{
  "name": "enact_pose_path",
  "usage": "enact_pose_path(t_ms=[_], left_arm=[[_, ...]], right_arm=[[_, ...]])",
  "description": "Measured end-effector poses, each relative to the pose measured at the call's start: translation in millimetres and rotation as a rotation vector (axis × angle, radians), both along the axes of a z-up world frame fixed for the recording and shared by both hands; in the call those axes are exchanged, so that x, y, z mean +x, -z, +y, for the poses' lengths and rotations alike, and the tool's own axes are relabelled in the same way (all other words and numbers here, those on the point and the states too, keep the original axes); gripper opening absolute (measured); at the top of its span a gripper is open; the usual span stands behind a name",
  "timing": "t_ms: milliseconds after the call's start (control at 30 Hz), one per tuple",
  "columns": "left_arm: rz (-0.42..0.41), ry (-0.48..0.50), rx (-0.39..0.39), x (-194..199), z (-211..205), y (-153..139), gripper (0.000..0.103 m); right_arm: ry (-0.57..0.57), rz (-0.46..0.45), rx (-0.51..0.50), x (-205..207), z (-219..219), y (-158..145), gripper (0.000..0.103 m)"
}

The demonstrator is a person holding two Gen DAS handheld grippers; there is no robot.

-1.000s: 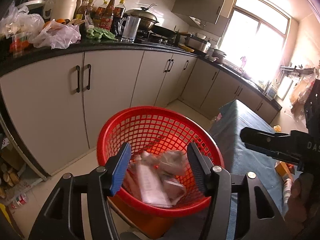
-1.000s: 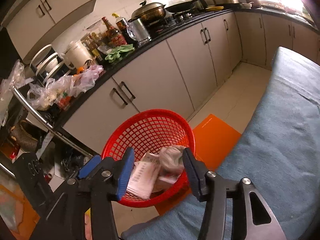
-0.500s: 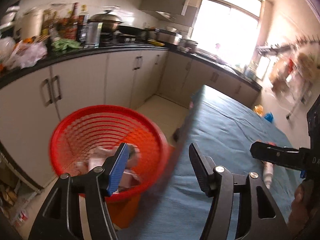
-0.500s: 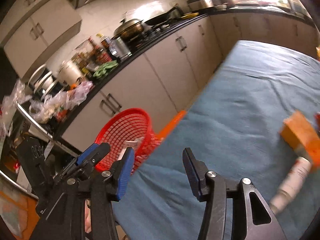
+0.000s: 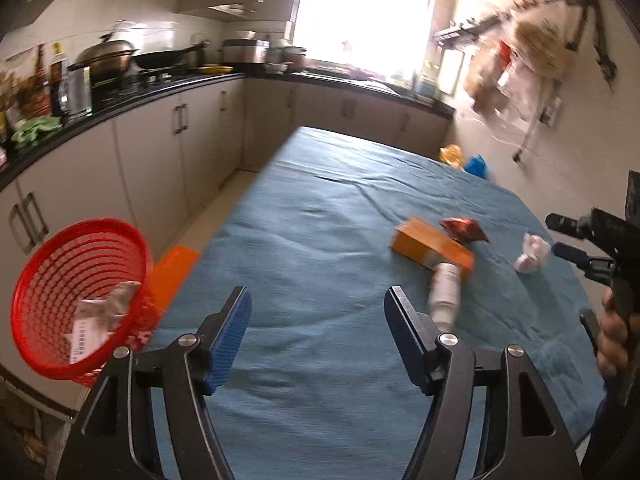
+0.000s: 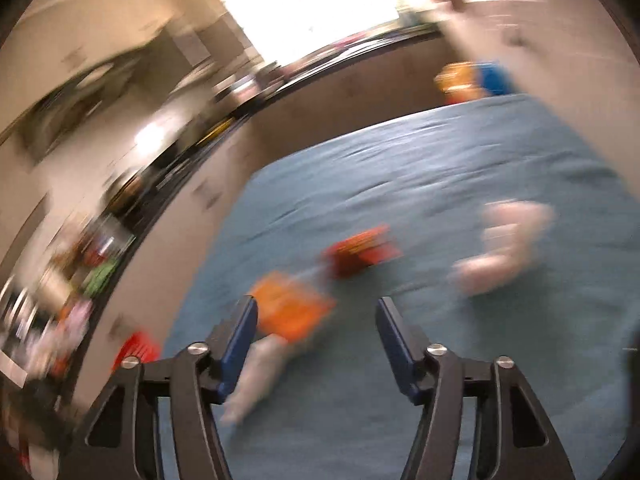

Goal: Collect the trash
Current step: 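Move both open tools back over the table toward the remaining trash, then grasp the white plastic bag with the right tool while the left tool grasps the white spray bottle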

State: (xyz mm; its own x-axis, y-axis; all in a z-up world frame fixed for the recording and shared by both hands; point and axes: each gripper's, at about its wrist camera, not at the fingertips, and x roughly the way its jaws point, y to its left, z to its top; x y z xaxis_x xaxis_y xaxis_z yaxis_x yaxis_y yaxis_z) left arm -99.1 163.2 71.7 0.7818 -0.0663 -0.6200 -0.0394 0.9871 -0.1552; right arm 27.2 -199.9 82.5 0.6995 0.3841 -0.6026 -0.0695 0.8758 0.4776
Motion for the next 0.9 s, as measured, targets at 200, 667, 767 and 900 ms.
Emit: enact_pose_path(t_ms=[200, 667, 767, 900], left_arm=[[0.044, 0.115, -0.021, 15.8, -40.9, -2.4, 0.073], [0.135, 0.221, 0.033, 55.9, -95.0, 14.8, 0.076], [0.159, 0.218, 0.04, 67.3, -98.4, 21.4, 0.076], [0.18, 0.228, 0.068, 79.1, -108.5, 30.8, 0.076]], right_arm=[[0.257, 0.11, -0.004, 24.8, -81.7, 16.3, 0.076], [0.182, 0.247, -0.128, 83.3, -62.8, 54.4, 0.037], [0.121, 0.215, -0.153, 81.9, -53.4, 60.4, 0.031], [0.006, 0.094, -0.1, 71.1, -38.8, 46.6, 0.031]])
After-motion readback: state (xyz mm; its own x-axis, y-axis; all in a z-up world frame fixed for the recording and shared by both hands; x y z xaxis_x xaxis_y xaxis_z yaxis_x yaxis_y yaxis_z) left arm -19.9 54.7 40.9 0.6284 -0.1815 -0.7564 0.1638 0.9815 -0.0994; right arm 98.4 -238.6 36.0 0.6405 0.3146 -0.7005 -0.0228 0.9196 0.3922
